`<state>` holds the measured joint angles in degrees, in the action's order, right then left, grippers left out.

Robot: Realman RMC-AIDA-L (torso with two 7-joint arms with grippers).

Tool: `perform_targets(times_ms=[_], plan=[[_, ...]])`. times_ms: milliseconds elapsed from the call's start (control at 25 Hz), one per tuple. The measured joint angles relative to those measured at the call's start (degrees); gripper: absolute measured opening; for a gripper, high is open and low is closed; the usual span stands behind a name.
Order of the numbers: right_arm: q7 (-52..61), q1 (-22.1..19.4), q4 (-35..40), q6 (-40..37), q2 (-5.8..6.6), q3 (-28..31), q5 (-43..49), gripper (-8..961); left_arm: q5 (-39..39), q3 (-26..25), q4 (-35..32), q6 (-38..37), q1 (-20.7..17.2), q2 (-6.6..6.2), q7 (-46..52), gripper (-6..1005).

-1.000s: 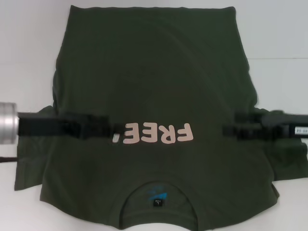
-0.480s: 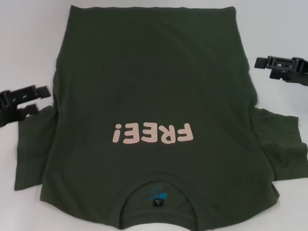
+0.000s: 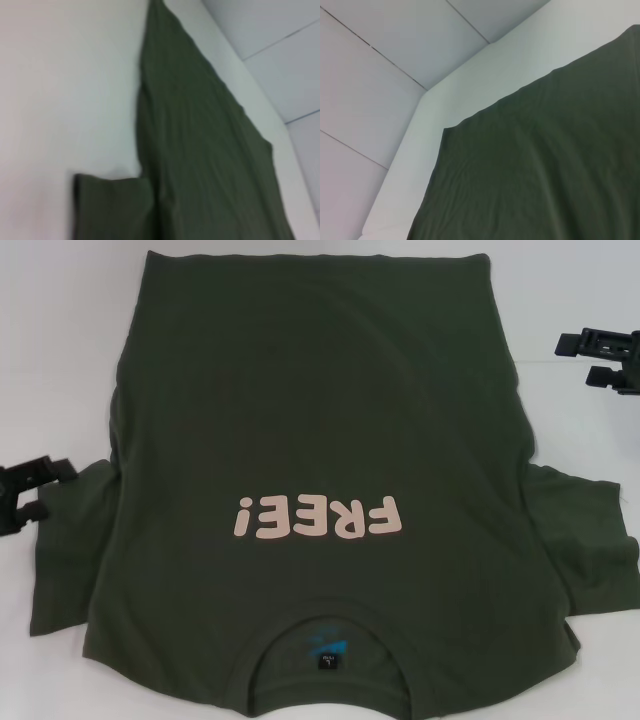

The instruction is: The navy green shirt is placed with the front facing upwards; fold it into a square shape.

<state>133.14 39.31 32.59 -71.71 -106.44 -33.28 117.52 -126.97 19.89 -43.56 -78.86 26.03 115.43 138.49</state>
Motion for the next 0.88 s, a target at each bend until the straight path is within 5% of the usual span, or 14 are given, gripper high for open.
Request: perform_targets(times_ms=[880], plan=[[0.4, -0.6, -0.6, 0.7, 0.09, 0.1, 0.0, 942, -3.7, -0.1, 1.7, 5.5, -1.3, 0.43, -2.6, 840]])
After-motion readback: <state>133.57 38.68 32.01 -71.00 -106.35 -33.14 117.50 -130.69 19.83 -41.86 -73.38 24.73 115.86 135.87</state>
